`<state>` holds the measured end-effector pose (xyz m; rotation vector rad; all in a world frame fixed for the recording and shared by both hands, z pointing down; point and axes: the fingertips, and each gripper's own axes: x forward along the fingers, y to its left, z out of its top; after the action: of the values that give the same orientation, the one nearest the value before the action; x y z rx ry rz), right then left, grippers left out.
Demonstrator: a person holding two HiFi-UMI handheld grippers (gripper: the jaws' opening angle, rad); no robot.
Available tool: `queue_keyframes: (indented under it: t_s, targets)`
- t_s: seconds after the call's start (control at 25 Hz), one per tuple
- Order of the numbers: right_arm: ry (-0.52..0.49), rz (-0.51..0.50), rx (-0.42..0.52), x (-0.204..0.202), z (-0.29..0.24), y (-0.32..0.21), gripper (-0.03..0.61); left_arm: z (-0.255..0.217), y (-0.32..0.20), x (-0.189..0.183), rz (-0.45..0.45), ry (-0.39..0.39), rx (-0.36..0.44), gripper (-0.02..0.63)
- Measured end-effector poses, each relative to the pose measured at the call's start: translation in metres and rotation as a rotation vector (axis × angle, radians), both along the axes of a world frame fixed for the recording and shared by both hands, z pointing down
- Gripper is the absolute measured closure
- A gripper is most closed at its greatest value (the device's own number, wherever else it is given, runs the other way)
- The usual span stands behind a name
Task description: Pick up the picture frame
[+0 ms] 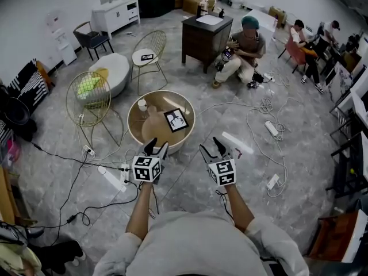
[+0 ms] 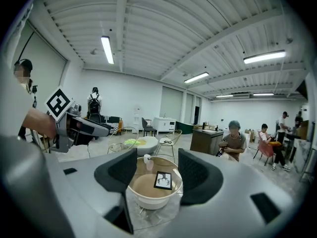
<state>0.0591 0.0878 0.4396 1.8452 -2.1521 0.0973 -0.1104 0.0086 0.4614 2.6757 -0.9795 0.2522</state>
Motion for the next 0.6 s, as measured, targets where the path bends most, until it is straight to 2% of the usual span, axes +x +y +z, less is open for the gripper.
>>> queue_keyframes:
  t_s: [0.6]
  targets:
    - [-0.006, 0.035, -0.033, 0.013, 0.023, -0.031, 0.322, 0.015, -0.04, 0.014, 0.031, -0.017, -0.025, 0.413]
